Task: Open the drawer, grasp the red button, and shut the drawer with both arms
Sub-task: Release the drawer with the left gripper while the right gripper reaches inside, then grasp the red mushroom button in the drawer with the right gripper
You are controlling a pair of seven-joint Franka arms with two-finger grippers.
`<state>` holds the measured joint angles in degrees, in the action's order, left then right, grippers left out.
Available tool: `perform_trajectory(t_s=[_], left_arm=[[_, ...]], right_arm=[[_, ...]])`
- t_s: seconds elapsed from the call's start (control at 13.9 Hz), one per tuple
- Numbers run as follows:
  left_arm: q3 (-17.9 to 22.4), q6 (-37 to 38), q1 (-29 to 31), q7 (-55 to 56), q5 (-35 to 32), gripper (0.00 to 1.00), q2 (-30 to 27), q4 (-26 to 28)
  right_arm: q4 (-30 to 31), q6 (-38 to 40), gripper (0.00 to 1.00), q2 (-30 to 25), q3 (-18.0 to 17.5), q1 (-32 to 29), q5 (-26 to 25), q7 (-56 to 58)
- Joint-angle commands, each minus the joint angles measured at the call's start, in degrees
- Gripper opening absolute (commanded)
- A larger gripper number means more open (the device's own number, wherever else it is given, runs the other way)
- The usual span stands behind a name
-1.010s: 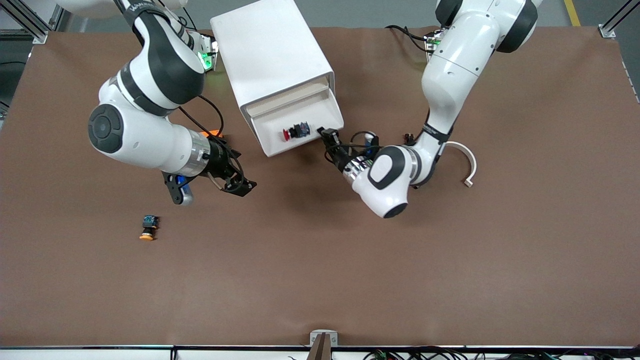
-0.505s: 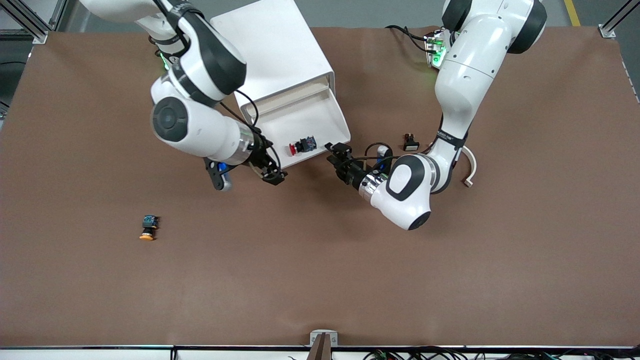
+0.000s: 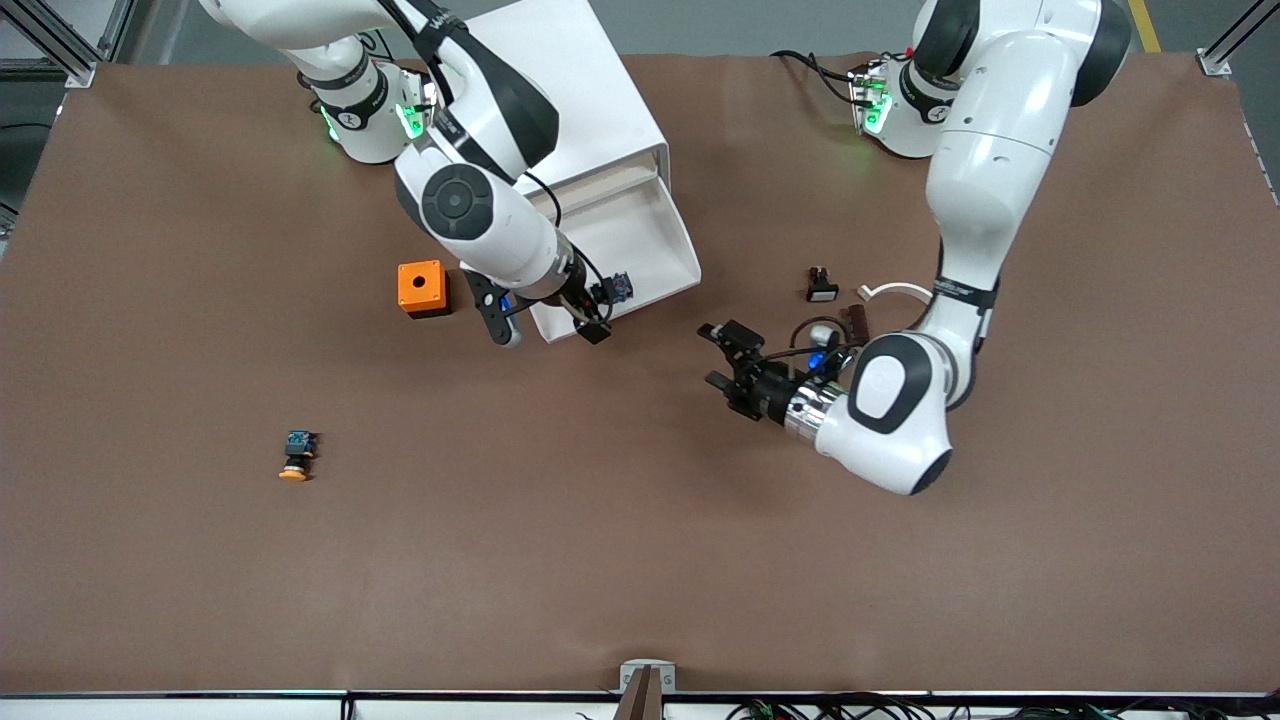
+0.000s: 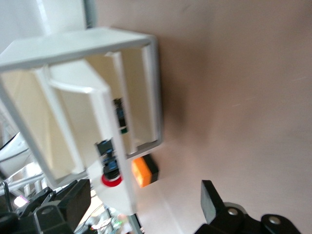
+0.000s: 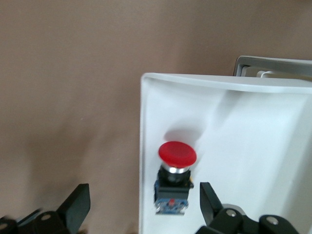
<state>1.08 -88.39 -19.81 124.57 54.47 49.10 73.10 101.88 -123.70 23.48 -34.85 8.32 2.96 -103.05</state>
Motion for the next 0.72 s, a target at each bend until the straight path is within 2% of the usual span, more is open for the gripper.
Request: perform_trajectory(t_s=[0.0,0.29,0.43,0.51,0.65], left_arm=[[2.2,0.3,0.2,-4.0,-4.6,0.99,-1.9,-0.5],[7.2,0.3,1.3,-14.3,-7.1,0.99,-4.8,-0.6],[7.5,0.3,1.3,-19.0,-10.0,0.99,-6.5,-0.6],[7.4,0.3,1.1,-20.8,-12.2,0.99,-7.2,-0.6],[7.4,0.3,0.7,-28.0,-17.9,0.99,-8.4,-0.6]], right_arm=[[4.9,-3.3,0.99,-1.7,-2.8,-0.7,-3.2,-4.1],[7.2,-4.8,0.98,-2.0,-4.3,-0.4,-7.1,-9.3],[7.8,-5.8,0.95,-2.0,-4.5,0.2,-7.6,-10.1],[8.2,-6.2,0.92,-2.0,-4.5,0.2,-7.8,-10.2],[8.2,-6.7,0.75,-1.9,-4.9,0.1,-7.9,-10.2]])
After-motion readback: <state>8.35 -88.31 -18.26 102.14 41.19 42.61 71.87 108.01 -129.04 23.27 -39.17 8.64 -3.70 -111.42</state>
